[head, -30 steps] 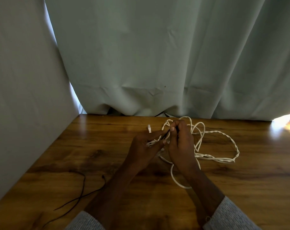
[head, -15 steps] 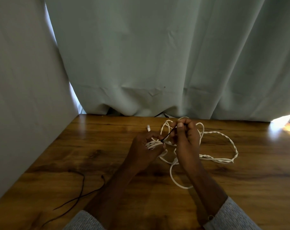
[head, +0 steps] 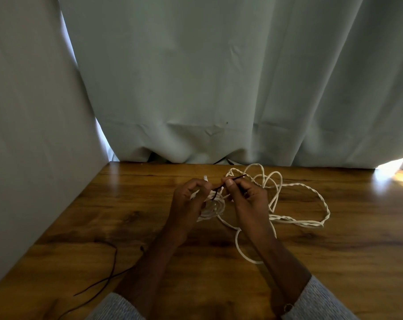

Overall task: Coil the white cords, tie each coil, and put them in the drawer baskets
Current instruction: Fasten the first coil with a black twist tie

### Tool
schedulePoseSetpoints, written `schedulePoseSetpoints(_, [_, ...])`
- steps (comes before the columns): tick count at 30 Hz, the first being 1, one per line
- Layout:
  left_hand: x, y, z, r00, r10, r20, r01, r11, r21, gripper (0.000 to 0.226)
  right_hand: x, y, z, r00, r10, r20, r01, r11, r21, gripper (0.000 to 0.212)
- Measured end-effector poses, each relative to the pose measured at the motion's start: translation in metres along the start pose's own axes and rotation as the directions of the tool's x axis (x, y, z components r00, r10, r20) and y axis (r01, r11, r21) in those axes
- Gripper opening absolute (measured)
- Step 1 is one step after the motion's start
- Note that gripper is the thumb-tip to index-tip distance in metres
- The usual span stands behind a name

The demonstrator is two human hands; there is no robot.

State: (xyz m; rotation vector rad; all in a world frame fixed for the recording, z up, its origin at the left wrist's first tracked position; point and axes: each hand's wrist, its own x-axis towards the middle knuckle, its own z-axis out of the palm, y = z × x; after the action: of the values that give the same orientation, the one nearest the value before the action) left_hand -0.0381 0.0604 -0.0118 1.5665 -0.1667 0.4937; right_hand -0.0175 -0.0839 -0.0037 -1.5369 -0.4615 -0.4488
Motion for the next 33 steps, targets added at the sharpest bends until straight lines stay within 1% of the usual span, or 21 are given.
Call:
schedulePoseSetpoints(3, [-0.001,0.001,0.001,1.0,0.01,0.003,-0.01,0.999,-0.035,0.028,0.0,-0.002,0.002,0.999,-0.034,-0.012,0.034,0.999,-0.009,0.021])
schedulePoseSetpoints(5, [-0.001,0.0,0.003,1.0,0.011,0.003,-0.011,0.999,-0.044,0.025,0.001,-0.002,0.002,0.999,-0.04,-0.034,0.039,0.999,-0.015,0.024])
schedulePoseSetpoints(7, [-0.002,0.002,0.005,1.0,-0.029,-0.009,0.028,0.997,-0.069,0.02,0.001,-0.001,0.002,0.998,-0.047,-0.042,0.046,0.999,-0.024,0.025])
schedulePoseSetpoints(9, [-0.002,0.002,0.006,0.997,-0.074,-0.021,0.072,0.993,-0.093,0.021,0.0,-0.001,0.002,0.997,-0.065,-0.036,0.064,0.997,-0.036,0.025])
schedulePoseSetpoints(12, [-0.002,0.0,0.006,0.994,-0.092,-0.067,0.084,0.99,-0.109,0.025,-0.004,-0.001,0.005,0.988,-0.149,-0.028,0.146,0.984,-0.098,0.025])
schedulePoseSetpoints(15, [-0.001,-0.002,0.006,0.988,-0.098,-0.118,0.085,0.99,-0.109,0.024,-0.006,-0.001,0.006,0.967,-0.256,0.02,0.255,0.949,-0.188,0.024])
schedulePoseSetpoints(17, [-0.001,-0.003,0.005,0.99,-0.062,-0.127,0.055,0.997,-0.06,0.02,-0.005,0.0,0.006,0.939,-0.331,0.091,0.343,0.906,-0.249,0.025])
schedulePoseSetpoints(19, [-0.001,-0.002,0.005,0.992,-0.013,-0.126,0.015,1.0,0.013,0.015,-0.004,0.001,0.005,0.917,-0.368,0.154,0.398,0.869,-0.292,0.023])
schedulePoseSetpoints(20, [-0.002,-0.001,0.005,0.994,0.004,-0.112,0.0,0.999,0.034,0.014,-0.003,0.001,0.005,0.921,-0.359,0.151,0.389,0.873,-0.293,0.022])
schedulePoseSetpoints(22, [-0.002,0.0,0.006,0.997,0.03,-0.069,-0.027,0.999,0.042,0.013,0.0,0.001,0.003,0.953,-0.291,0.081,0.302,0.922,-0.242,0.023])
schedulePoseSetpoints(24, [-0.003,0.002,0.008,0.999,0.024,-0.021,-0.024,1.0,0.015,0.014,0.003,0.001,-0.001,0.982,-0.189,0.007,0.187,0.967,-0.17,0.025])
schedulePoseSetpoints(26, [-0.004,0.004,0.009,1.0,0.006,0.026,-0.005,1.0,-0.015,0.014,0.007,0.003,-0.004,0.996,-0.08,-0.032,0.076,0.99,-0.119,0.026])
schedulePoseSetpoints(29, [-0.008,0.007,0.01,0.99,-0.045,0.13,0.052,0.997,-0.053,0.018,0.011,0.003,-0.01,0.996,0.078,-0.047,-0.079,0.997,-0.005,0.028])
schedulePoseSetpoints(32, [-0.012,0.008,0.01,0.957,-0.132,0.257,0.16,0.983,-0.093,0.021,0.013,0.0,-0.011,0.976,0.213,-0.046,-0.208,0.974,0.093,0.03])
schedulePoseSetpoints(33, [-0.012,0.006,0.009,0.95,-0.147,0.274,0.175,0.981,-0.083,0.022,0.013,-0.001,-0.011,0.966,0.254,-0.045,-0.247,0.961,0.123,0.03])
